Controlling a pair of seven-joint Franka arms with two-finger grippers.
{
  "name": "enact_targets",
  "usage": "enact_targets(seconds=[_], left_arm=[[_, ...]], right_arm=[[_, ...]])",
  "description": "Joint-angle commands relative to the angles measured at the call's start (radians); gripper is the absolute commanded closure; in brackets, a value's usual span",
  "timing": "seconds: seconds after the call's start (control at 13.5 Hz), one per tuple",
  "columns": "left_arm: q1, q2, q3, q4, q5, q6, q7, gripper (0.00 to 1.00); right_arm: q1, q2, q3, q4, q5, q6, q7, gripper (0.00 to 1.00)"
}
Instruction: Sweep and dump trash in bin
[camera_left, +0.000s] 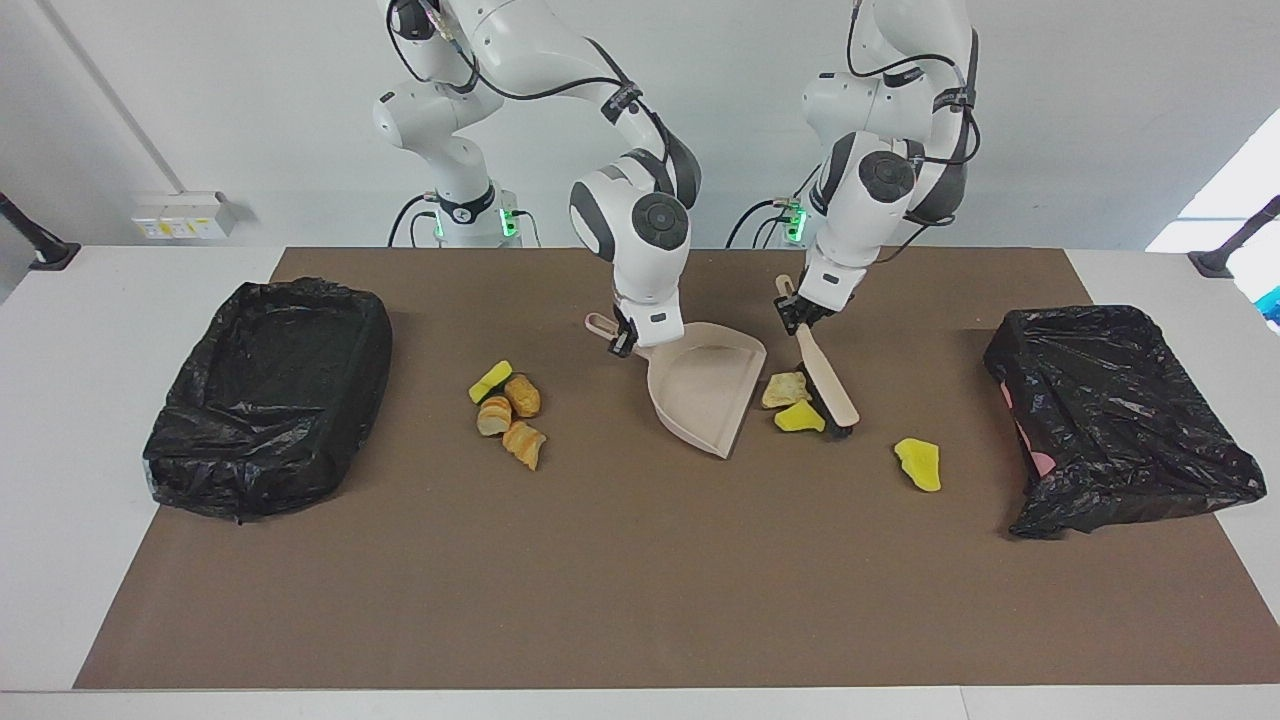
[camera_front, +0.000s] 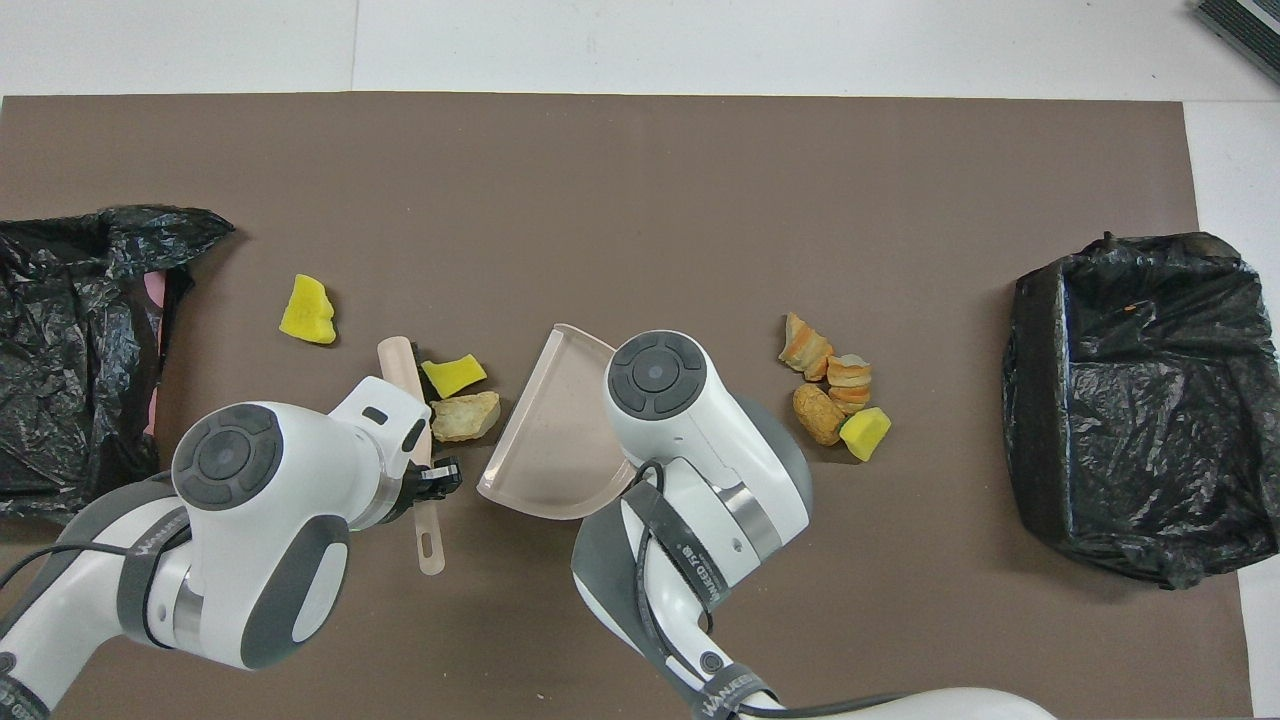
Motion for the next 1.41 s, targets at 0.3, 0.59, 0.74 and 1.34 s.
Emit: enact_targets(seconds=[0.3,0.59,0.74,1.34], left_arm=[[0.105,0.029,0.017,0.066,0.046,-0.067,0.256,1.00],[0.113,0.048,0.014,0.040,0.046,-0.074,0.344,1.00],[0.096,0.049,0.008,0.040,0.046,-0.076,0.361,1.00],[-0.159,0.022,0.004,0.026,-0.018,-0.082,0.360,1.00]], right_arm=[[-0.008,-0.030,0.004,-0.045,0.007,0.024,0.023,1.00],[-0.008,-0.036,0.004,-0.059,0.007,0.026,0.028,1.00],[-0.007,-0.040,0.004,-0.065,0.007,0.027,0.028,1.00],[-0.007,-0.040,0.004,-0.065,0.007,0.027,0.028,1.00]])
